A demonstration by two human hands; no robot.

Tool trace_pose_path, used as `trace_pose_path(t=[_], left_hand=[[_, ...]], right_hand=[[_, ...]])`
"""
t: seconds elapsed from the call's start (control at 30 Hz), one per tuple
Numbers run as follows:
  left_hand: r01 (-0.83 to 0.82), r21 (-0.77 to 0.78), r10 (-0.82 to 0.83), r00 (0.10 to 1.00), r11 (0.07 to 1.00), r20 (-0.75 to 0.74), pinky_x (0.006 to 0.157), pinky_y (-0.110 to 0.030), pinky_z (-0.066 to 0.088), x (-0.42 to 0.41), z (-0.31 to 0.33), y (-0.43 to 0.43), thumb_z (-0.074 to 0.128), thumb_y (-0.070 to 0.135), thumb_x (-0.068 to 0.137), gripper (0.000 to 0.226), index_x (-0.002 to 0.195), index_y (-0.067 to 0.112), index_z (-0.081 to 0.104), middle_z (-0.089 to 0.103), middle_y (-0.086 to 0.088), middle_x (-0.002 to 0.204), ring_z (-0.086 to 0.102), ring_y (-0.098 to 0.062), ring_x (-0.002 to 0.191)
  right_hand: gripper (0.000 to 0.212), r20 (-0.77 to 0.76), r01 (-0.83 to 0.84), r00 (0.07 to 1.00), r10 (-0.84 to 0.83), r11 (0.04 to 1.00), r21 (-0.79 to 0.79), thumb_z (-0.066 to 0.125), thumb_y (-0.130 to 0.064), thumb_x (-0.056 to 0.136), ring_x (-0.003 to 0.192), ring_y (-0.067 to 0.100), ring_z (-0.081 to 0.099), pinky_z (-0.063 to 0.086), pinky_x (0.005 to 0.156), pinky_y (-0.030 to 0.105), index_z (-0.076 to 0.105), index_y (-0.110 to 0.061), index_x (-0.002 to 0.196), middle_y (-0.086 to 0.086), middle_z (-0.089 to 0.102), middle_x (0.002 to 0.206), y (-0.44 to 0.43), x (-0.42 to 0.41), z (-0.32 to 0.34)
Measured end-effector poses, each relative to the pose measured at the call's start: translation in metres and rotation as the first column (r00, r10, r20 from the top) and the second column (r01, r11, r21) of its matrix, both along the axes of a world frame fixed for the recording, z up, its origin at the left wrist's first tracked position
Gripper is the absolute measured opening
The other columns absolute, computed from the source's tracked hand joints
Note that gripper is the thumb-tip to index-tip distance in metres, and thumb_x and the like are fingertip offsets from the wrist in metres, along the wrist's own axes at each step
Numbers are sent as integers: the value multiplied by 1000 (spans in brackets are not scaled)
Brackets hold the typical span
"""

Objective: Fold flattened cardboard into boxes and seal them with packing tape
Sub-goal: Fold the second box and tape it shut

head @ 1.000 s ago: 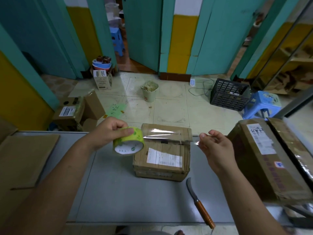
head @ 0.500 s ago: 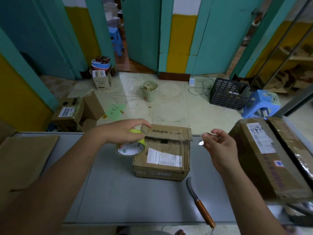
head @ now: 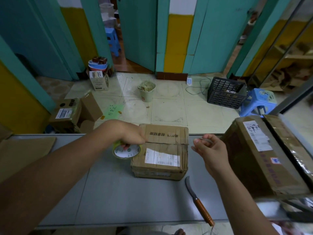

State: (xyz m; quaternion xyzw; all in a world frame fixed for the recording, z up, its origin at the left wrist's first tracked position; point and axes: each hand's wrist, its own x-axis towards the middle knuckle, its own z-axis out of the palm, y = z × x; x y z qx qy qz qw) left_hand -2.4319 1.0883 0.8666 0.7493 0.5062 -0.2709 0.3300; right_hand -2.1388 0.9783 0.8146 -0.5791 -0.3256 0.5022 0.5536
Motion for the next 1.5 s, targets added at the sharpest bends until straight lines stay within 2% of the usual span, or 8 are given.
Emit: trace_pose_path(t=[0.13, 0.27, 0.43, 0.67, 0.83, 1.0, 1.23, 1.5], left_hand=[[-19, -48, 20, 1000, 999, 9, 63, -28, 58, 0, 1, 13, 43, 48, 106, 49, 141, 23, 66, 79, -10, 101, 61, -12, 52], [-10, -58, 9, 1000, 998, -21, 67, -26, 52, 3, 6, 24, 49, 59, 103, 51, 130, 22, 73, 66, -1, 57, 55, -12, 43], [-9, -45, 7, 999, 999, -53, 82, -38, 60, 9, -1, 34, 59, 60, 99, 53, 111, 12, 76, 66, -3, 57, 55, -16, 45], [22, -54, -23, 1000, 998, -22, 69, -32, 55, 11, 1, 51, 64, 63, 88, 55, 109, 14, 78, 70, -3, 68, 58, -17, 55], [73, -40, -75, 995, 997, -67, 91, -48, 61, 0, 8, 57, 63, 47, 91, 33, 114, 32, 80, 78, -12, 117, 71, -25, 87], [106, -4, -106, 994, 994, -14, 67, -33, 54, -3, 11, 56, 64, 38, 100, 18, 104, 30, 80, 74, -7, 92, 63, -18, 72], [79, -34, -79, 997, 996, 1, 69, -34, 51, -6, 10, 56, 67, 31, 101, 17, 107, 20, 78, 74, -21, 101, 60, -21, 74], [51, -106, -52, 999, 993, -5, 50, -27, 48, -9, 6, 60, 63, 26, 103, 14, 102, 21, 77, 63, -1, 67, 57, -18, 65]], right_hand=[[21, -8, 26, 1000, -26, 999, -32, 73, 3, 92, 80, 22, 67, 63, 84, 40, 57, -10, 99, 10, 63, 80, 3, -3, -2], [24, -67, 92, 993, -98, 992, -84, 73, 0, 93, 94, 28, 67, 62, 88, 44, 56, -8, 108, 15, 65, 98, 5, -6, -6], [31, -121, 133, 981, -151, 980, -147, 73, -2, 93, 105, 32, 68, 61, 89, 43, 56, -11, 117, 20, 64, 116, 5, -4, -13], [46, -226, 154, 952, -209, 959, -238, 75, -1, 92, 110, 33, 66, 61, 84, 39, 52, -13, 130, 22, 61, 123, 5, -1, -21], [52, -318, 230, 900, -300, 944, -237, 75, 3, 91, 100, 31, 65, 59, 85, 41, 48, -9, 135, 25, 60, 121, 5, 15, -25], [54, -297, 184, 922, -247, 957, -226, 77, -1, 90, 100, 29, 67, 60, 82, 39, 47, -12, 134, 22, 61, 118, 5, 26, -31], [47, -298, 173, 922, -246, 952, -251, 79, -2, 89, 101, 30, 69, 60, 81, 40, 52, -14, 126, 23, 64, 119, 7, 23, -41], [50, -284, 146, 932, -225, 951, -274, 79, -3, 89, 103, 31, 68, 61, 83, 39, 50, -15, 129, 21, 64, 117, 13, 22, -44]])
